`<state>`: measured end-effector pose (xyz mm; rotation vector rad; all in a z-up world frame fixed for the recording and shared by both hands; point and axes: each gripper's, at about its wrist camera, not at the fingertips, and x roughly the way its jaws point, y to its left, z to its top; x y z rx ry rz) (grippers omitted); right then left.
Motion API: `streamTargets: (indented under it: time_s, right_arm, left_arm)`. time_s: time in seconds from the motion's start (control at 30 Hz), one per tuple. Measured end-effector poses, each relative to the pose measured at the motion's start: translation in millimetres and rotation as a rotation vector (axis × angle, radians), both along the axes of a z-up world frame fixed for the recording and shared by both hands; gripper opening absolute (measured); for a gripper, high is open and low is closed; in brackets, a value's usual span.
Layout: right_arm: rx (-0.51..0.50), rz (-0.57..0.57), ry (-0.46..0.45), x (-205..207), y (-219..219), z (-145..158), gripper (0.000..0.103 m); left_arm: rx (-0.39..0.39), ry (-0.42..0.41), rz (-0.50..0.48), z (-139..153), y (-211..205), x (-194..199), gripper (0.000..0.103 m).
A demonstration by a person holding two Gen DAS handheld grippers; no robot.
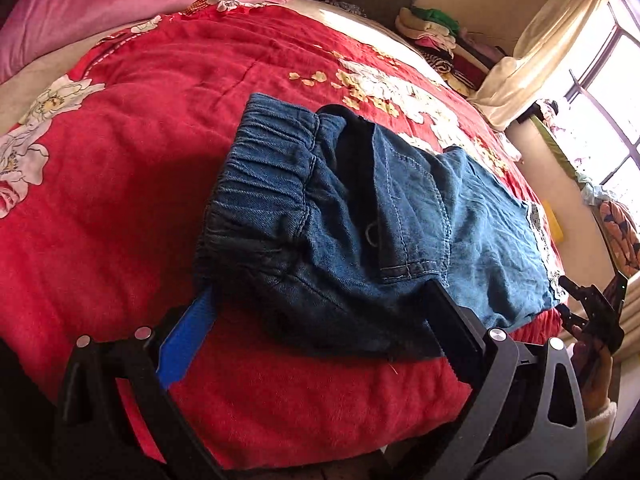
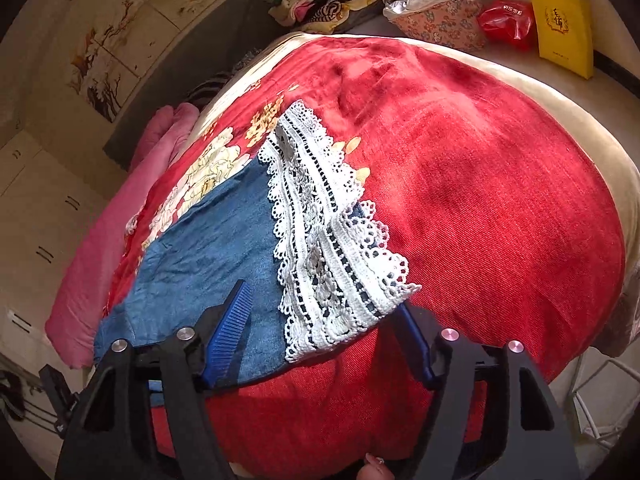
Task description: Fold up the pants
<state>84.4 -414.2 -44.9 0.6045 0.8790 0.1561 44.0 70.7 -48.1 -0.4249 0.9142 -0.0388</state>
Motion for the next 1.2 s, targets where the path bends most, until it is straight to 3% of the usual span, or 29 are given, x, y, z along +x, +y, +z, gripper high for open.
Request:
streamTargets:
  time_s: [0.17,0.3,0.4,0.43,0.47,0.53,0.63,0.8,0.93,1.2]
  right_arm:
    - [0.036,0.031,-0.023,1.2,0.5,-1.4,0.034]
    - [0.023,0.027,-0.040,3.3,2.4,-2.6,0.026]
    - [0.030,-0.004,-0.067,-1.5,-2.9,2.1,0.023]
    - [0.021,-0.010,-0.082,-3.6,-3.6,5.8,0.023]
    - [0.009,-0.013,-0.096,-5.7,-4.5,10.1,0.023]
    - [-0.003,-0.010,-0.116,-7.2,-5.7,16.9,0.021]
    - [-0.015,-0.017,-0.135,-11.0,-10.7,25.0,0.020]
    - [-0.082,-0.008,-0.091,-19.9,-7.1,13.4,0.020]
    - [-0.051,-0.026,-0.033,-19.7,-11.4,-5.5,0.020]
    - [-0.047,-0.042,-0.014,-24.1,-16.3,-3.6,0.025]
  left_arm:
    - [-0.040,0.041,0.067,-3.5,-0.8,-4.9,0.093]
    - [-0.074,0.034,0.093,-4.1,-0.9,-5.9,0.092]
    - [-0.152,0.022,0.106,-4.4,2.6,2.3,0.076]
    - [-0.187,0.017,0.103,-6.2,3.1,5.4,0.060]
    - [-0.216,0.016,0.099,-8.2,3.0,9.5,0.051]
    - [-0.229,0.008,0.118,-11.1,5.0,14.9,0.024]
    - [-0.242,-0.001,0.119,-10.8,7.9,16.6,0.016]
    - [-0.177,-0.010,0.076,3.1,5.0,-2.8,0.017]
    - [-0.176,0.026,0.072,-12.9,10.1,-4.8,0.027]
    - [-0.150,0.034,0.049,-6.5,10.7,-11.4,0.042]
